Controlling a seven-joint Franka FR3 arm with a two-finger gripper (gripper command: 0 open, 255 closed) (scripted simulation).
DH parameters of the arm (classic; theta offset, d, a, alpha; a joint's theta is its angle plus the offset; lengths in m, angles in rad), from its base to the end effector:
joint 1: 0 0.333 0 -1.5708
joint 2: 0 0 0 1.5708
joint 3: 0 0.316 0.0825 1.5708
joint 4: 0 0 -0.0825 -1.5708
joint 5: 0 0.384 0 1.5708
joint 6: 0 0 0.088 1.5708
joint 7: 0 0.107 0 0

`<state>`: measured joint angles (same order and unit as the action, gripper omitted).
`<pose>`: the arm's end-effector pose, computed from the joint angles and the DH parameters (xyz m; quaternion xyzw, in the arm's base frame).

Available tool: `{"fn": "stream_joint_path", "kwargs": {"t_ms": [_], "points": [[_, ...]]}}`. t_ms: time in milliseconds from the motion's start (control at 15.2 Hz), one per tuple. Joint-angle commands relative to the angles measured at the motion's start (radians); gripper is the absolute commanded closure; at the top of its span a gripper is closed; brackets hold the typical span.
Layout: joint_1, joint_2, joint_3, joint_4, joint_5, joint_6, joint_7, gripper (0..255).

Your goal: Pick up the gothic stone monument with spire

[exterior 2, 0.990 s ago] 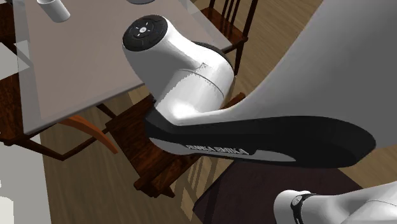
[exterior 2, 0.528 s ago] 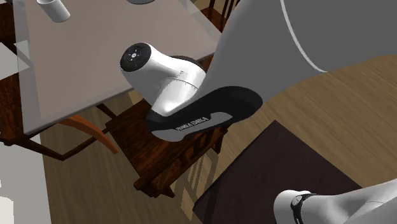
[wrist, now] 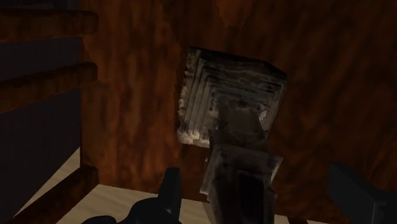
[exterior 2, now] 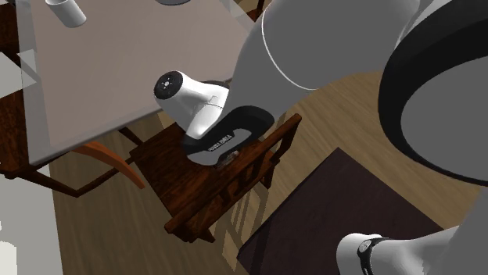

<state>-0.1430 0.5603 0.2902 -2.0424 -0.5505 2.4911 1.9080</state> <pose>0.5777 0.0893 0.1665 0.7795 -0.6206 0.0535 0.0662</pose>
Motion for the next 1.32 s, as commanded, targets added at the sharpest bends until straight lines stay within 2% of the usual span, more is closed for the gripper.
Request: {"fn": "stream_joint_path", "kwargs": {"t_ms": [0,330,396,990,1254], "points": [[0.007,0.022,-0.012,0.004,-0.014,0.018,0.015,0],[0.021,0.065,-0.031,0.018,-0.037,0.045,0.035,0],[0.021,0.065,-0.031,0.017,-0.037,0.045,0.035,255],[0.021,0.065,-0.031,0.018,-0.037,0.045,0.035,255],[0.005,0.017,-0.009,0.002,-0.011,0.014,0.013,255]]}}
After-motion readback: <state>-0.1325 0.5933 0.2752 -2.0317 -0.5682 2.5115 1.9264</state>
